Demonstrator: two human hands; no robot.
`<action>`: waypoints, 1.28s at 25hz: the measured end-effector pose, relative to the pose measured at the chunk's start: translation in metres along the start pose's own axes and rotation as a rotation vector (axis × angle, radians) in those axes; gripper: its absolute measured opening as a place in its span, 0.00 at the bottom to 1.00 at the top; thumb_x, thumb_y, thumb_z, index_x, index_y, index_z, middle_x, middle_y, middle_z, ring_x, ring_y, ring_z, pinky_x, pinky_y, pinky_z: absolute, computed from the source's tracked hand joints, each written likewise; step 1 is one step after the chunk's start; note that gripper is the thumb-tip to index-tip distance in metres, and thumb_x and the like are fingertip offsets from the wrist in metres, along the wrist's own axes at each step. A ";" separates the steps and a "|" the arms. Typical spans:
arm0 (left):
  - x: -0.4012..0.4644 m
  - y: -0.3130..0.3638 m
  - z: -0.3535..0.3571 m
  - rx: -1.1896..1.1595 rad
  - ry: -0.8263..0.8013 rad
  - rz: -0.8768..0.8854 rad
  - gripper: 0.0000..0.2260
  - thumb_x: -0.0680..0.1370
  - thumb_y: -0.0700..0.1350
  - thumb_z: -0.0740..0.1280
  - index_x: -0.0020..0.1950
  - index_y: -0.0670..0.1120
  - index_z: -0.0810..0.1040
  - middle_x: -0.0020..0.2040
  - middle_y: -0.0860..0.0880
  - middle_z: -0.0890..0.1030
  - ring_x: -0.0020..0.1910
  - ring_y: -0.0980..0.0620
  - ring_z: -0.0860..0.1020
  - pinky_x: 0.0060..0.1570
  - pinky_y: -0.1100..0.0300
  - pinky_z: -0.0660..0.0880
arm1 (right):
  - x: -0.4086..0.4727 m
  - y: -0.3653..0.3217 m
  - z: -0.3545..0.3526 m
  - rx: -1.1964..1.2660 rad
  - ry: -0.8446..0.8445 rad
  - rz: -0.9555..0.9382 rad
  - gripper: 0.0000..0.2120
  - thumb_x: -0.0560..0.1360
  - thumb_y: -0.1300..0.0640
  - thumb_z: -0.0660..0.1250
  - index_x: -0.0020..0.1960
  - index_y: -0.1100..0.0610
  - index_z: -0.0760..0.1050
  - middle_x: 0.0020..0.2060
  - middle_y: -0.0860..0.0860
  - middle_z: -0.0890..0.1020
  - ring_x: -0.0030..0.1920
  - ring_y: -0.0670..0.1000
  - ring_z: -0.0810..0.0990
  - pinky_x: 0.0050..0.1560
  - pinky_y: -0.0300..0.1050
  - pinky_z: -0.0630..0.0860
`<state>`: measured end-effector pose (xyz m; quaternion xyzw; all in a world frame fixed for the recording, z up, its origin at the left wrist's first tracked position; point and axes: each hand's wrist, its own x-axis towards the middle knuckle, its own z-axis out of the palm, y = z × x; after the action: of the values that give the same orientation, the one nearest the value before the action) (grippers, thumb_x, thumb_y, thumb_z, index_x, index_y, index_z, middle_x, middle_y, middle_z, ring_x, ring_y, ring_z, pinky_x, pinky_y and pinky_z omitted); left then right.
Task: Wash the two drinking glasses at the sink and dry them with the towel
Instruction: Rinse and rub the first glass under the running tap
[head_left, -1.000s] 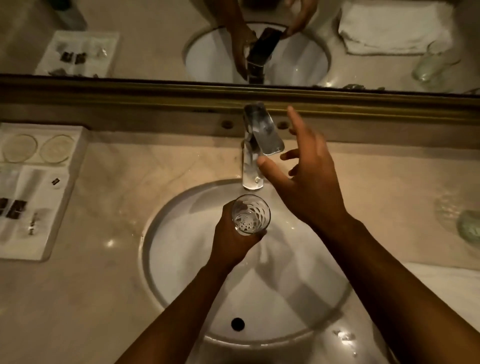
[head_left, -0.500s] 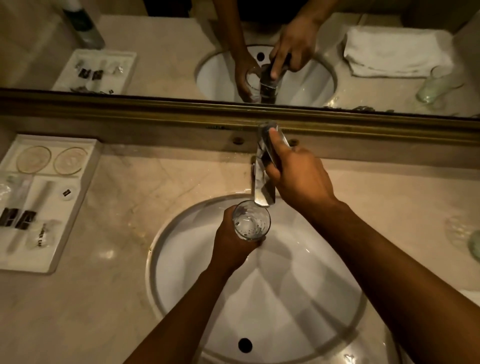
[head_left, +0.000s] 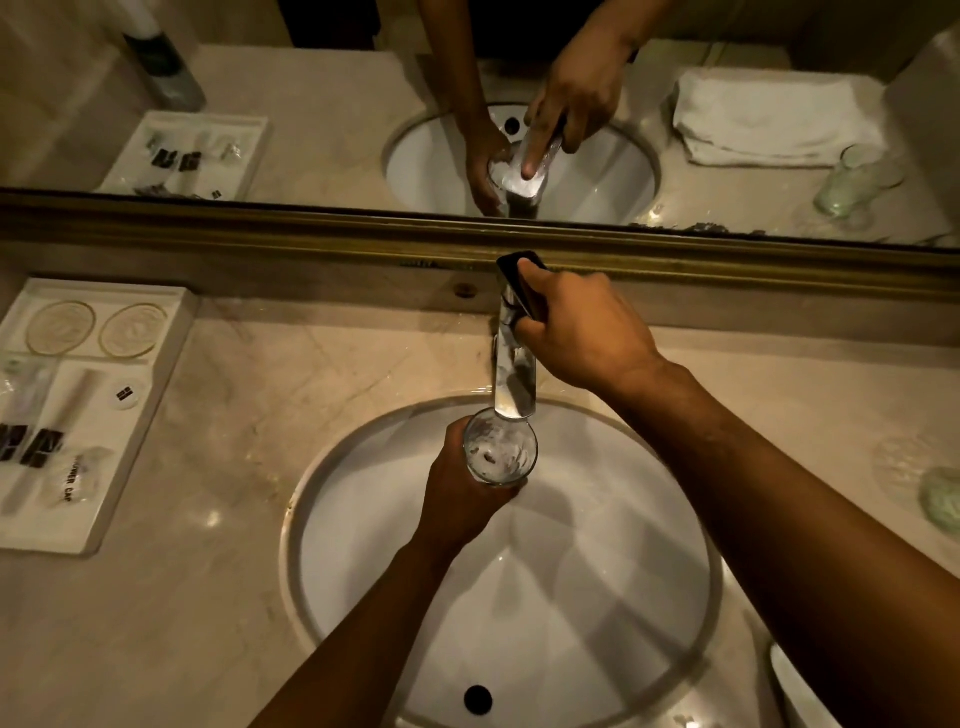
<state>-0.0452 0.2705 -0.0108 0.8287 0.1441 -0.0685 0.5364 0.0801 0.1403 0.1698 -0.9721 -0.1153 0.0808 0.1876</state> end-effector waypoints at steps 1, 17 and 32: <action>0.001 -0.001 0.001 -0.002 0.000 0.005 0.40 0.62 0.48 0.86 0.67 0.58 0.68 0.59 0.61 0.78 0.57 0.59 0.78 0.48 0.80 0.70 | 0.002 0.000 -0.002 0.009 -0.008 -0.002 0.26 0.78 0.52 0.66 0.75 0.49 0.66 0.58 0.55 0.82 0.54 0.56 0.81 0.51 0.51 0.81; 0.023 -0.014 0.010 -0.077 -0.078 0.028 0.39 0.63 0.50 0.86 0.68 0.58 0.70 0.62 0.61 0.78 0.59 0.62 0.78 0.54 0.71 0.77 | -0.103 0.039 0.085 0.577 0.216 0.134 0.10 0.77 0.60 0.64 0.54 0.48 0.79 0.46 0.45 0.84 0.39 0.39 0.79 0.43 0.30 0.71; 0.047 -0.058 0.008 -0.074 -0.298 0.119 0.36 0.66 0.36 0.79 0.71 0.50 0.70 0.66 0.48 0.79 0.65 0.51 0.79 0.65 0.51 0.77 | -0.080 0.068 0.226 0.350 -0.110 -0.273 0.25 0.69 0.73 0.68 0.63 0.57 0.79 0.57 0.56 0.84 0.57 0.57 0.83 0.59 0.49 0.80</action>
<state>-0.0188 0.2929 -0.0772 0.7960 0.0161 -0.1536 0.5853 -0.0287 0.1371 -0.0539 -0.8941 -0.2403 0.1265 0.3562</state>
